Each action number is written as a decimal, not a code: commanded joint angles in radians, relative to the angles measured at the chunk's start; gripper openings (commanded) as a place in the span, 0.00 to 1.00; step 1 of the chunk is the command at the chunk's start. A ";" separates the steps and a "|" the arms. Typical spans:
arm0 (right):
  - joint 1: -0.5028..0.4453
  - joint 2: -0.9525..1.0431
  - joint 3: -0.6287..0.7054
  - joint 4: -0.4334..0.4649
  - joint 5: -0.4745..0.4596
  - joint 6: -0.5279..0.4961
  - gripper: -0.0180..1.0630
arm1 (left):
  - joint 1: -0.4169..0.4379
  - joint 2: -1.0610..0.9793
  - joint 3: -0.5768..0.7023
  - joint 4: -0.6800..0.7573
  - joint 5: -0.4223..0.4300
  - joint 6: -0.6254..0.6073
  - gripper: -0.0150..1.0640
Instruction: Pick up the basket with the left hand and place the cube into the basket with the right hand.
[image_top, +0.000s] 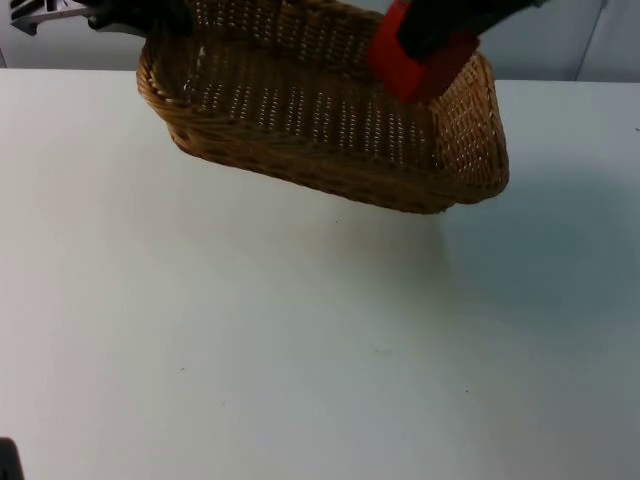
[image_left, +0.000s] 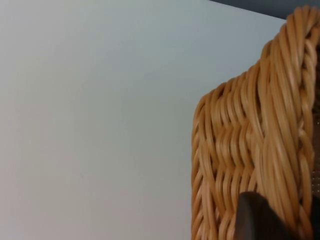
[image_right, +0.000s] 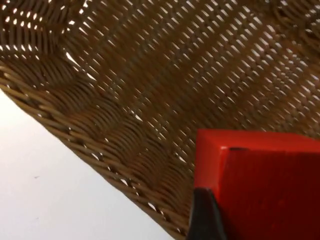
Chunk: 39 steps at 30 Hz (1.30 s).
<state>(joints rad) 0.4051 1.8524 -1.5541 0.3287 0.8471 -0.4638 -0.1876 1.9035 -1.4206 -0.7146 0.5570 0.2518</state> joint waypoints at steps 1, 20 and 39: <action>0.011 0.028 -0.007 0.020 -0.042 -0.007 0.01 | -0.002 -0.018 -0.010 -0.030 -0.014 -0.014 0.01; 0.011 0.108 -0.011 0.018 -0.193 -0.011 0.01 | -0.002 -0.018 -0.010 -0.030 -0.014 -0.014 0.01; 0.011 0.163 -0.045 0.035 -0.297 0.046 0.51 | -0.002 -0.018 -0.010 -0.030 -0.020 -0.014 0.01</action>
<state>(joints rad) 0.4119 2.0166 -1.5920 0.3619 0.5731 -0.4336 -0.1876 1.9035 -1.4206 -0.7146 0.5570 0.2518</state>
